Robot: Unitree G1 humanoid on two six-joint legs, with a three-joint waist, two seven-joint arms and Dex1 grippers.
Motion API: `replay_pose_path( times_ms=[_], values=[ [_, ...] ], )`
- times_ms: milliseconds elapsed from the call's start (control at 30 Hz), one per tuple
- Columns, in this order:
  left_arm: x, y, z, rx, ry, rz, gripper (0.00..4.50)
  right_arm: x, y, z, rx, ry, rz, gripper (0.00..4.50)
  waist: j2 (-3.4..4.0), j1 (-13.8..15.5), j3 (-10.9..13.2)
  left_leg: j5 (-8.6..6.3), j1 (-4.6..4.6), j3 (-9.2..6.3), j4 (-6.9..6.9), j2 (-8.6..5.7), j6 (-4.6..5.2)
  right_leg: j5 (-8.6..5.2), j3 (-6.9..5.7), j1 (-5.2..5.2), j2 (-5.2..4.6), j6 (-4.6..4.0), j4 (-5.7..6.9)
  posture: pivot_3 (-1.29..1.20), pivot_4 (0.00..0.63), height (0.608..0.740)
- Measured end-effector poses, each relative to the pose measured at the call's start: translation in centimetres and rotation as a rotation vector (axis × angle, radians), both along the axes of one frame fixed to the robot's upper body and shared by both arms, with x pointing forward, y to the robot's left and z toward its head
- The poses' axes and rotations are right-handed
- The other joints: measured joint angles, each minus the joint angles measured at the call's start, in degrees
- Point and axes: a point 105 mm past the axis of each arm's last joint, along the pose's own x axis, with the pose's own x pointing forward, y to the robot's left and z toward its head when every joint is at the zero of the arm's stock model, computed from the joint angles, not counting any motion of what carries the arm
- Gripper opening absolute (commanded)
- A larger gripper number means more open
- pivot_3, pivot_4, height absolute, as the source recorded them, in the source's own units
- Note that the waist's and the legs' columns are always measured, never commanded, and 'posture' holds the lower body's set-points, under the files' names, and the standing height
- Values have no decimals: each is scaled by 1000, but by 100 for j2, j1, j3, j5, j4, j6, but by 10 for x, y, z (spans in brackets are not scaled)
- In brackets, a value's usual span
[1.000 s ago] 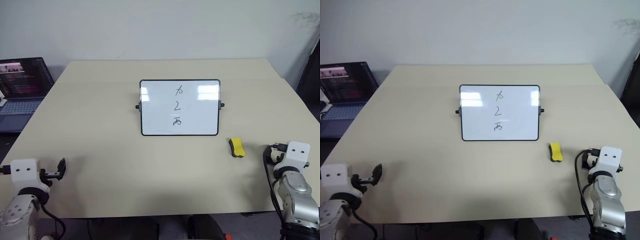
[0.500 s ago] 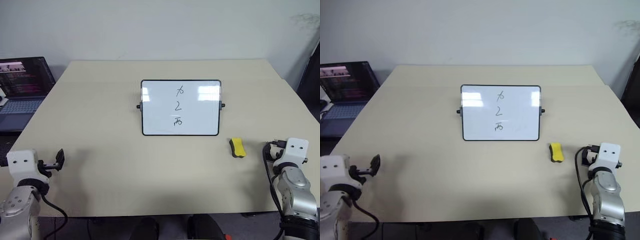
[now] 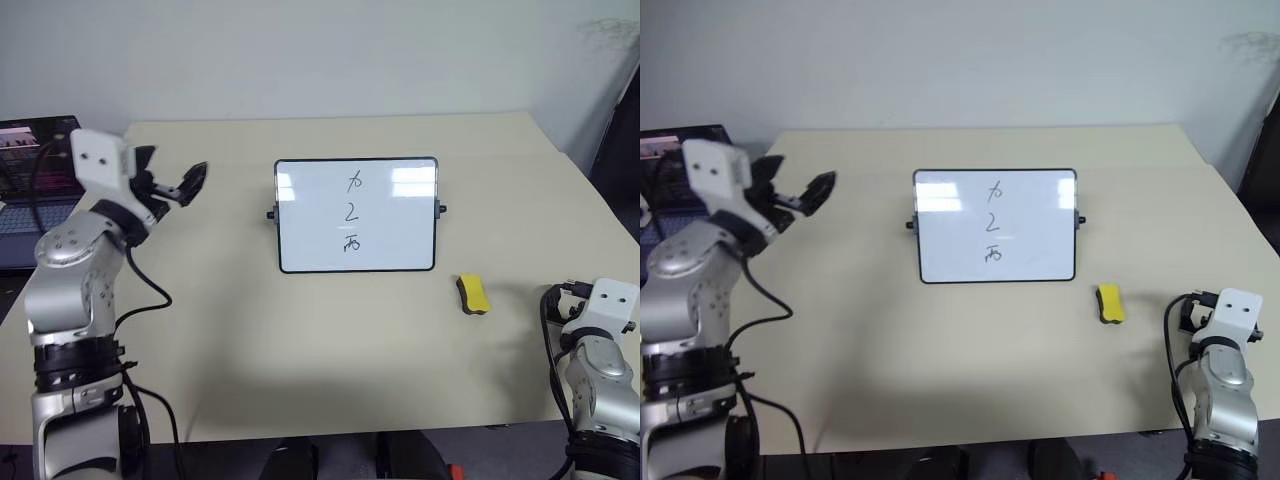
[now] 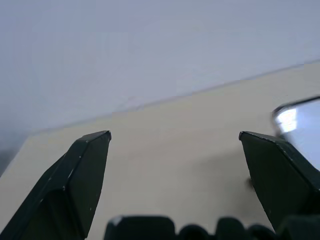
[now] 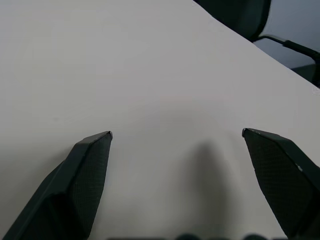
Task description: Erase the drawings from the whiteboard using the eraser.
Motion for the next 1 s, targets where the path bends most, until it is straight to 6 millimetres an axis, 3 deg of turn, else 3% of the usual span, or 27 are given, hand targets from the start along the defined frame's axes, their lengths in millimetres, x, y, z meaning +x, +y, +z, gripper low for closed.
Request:
replay_pose_path(
  times_ms=[267, 433, 600, 700, 1000],
  values=[
    [-13, -64, -3, 37, 115, -412, 4500, -1, -3, 3, -4, -9, -11, 4482, 1, -46, 3, -7, 0, 12, 0, 1, 5, -3, 30, -9, 5, 3, 4, 0, 150, 740],
    [-34, -90, -41, 48, 261, -601, 4500, -2, -5, 4, -7, -17, -18, 4482, 2, -48, 6, -8, 2, 16, 1, 4, 7, -3, 37, -8, 10, 3, 8, 0, 150, 740],
    [-61, -117, -62, 44, 334, -786, 4500, -3, -5, 6, -10, -23, -18, 4482, 2, -39, 6, -11, 2, 21, 1, 3, 11, -3, 43, -8, 9, 4, 5, 0, 150, 740],
    [-71, -123, -79, 75, 382, -849, 4500, -4, -5, 6, -12, -23, -18, 4482, 2, -38, 8, -15, 3, 20, 2, 6, 20, -2, 41, -8, 9, 3, 7, 0, 150, 740],
    [-85, -118, -101, 263, 383, -953, 4500, -5, -4, 7, -14, -26, -10, 4482, 4, -31, 8, -23, 4, 26, 2, 6, 34, -2, 44, -7, 13, 3, 5, 0, 150, 740]
  ],
)
